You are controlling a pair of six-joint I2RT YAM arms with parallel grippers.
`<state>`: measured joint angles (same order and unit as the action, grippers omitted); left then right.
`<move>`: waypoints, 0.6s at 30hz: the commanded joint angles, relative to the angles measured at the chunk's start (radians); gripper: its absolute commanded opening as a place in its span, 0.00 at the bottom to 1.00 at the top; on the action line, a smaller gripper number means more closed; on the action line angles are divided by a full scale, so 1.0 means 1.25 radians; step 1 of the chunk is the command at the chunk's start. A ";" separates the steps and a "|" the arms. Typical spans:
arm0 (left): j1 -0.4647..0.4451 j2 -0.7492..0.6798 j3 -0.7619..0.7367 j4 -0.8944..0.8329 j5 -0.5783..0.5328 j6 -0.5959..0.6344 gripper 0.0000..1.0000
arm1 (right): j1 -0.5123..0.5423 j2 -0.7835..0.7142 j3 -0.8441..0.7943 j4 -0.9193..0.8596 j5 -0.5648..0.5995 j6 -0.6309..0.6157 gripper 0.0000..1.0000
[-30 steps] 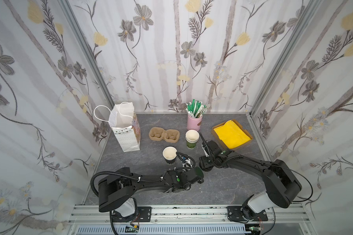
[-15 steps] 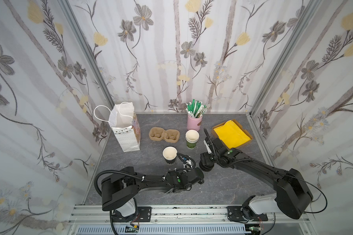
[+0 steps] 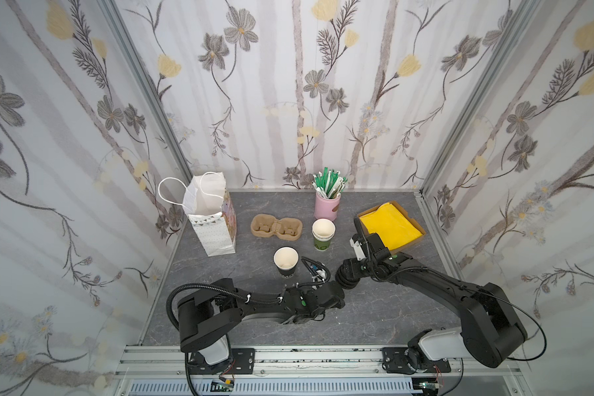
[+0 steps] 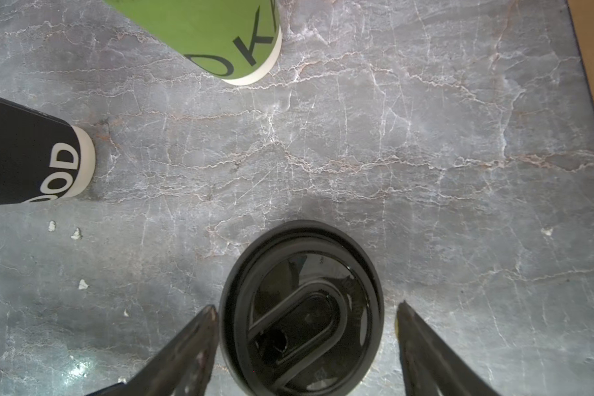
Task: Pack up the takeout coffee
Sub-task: 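Lower the right gripper onto the black lid and close on its rim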
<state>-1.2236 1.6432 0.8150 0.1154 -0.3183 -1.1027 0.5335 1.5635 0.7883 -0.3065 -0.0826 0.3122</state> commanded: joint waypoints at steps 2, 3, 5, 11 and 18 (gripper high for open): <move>0.006 0.011 0.006 0.035 0.007 0.010 0.43 | -0.004 0.010 -0.002 0.048 -0.033 -0.010 0.80; 0.007 0.013 0.005 0.038 0.010 0.012 0.43 | -0.006 0.012 -0.002 0.050 -0.037 -0.011 0.80; 0.009 0.015 0.003 0.043 0.014 0.012 0.43 | -0.006 0.015 -0.003 0.051 -0.032 -0.010 0.80; 0.021 0.024 -0.016 0.088 0.039 0.007 0.45 | -0.012 0.020 -0.007 0.054 -0.024 -0.013 0.80; 0.028 0.035 -0.018 0.099 0.041 0.011 0.45 | -0.018 0.055 -0.007 0.060 -0.034 -0.015 0.78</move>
<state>-1.1912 1.6821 0.7944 0.2024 -0.2604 -1.0889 0.5140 1.6249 0.7776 -0.2687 -0.1188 0.3042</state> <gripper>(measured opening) 0.445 0.783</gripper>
